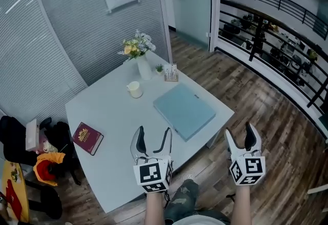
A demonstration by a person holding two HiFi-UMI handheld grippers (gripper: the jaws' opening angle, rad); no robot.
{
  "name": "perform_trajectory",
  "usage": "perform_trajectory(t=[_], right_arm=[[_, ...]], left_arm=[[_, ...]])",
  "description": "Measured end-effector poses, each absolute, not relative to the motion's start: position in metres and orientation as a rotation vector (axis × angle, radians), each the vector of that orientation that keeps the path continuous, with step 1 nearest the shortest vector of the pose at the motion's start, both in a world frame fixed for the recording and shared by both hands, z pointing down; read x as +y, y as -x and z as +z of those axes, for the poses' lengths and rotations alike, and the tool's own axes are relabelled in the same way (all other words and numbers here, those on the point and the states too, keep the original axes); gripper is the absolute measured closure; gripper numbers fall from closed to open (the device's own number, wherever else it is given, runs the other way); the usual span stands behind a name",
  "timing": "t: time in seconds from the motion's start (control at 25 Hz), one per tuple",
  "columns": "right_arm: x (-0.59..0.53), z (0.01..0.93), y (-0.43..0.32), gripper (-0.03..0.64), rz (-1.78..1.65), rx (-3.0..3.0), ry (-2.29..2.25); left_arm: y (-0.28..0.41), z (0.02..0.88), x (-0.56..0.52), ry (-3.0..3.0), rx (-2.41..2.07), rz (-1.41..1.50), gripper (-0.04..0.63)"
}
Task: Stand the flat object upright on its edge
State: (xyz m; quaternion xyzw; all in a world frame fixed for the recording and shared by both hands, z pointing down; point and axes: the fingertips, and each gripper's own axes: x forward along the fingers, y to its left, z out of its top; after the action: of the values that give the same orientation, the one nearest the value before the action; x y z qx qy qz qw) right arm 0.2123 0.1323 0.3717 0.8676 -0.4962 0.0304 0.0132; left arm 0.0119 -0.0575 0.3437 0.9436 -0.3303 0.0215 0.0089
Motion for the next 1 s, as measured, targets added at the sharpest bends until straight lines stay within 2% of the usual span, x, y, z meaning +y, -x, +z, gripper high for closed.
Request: perform_trajectory(t=[0.52,1.0], right_arm=[[0.026,0.360,-0.294,0.268,0.065,-1.554,-2.668],[-0.041,0.379,-0.318,0.268,0.129,-1.617,-2.604]], left_arm=[[-0.092,0.338,-0.163,-2.922,-1.030,0.039,0.247],[-0.103,0.360,-0.216,-2.844,-1.081,0.094,0.247]])
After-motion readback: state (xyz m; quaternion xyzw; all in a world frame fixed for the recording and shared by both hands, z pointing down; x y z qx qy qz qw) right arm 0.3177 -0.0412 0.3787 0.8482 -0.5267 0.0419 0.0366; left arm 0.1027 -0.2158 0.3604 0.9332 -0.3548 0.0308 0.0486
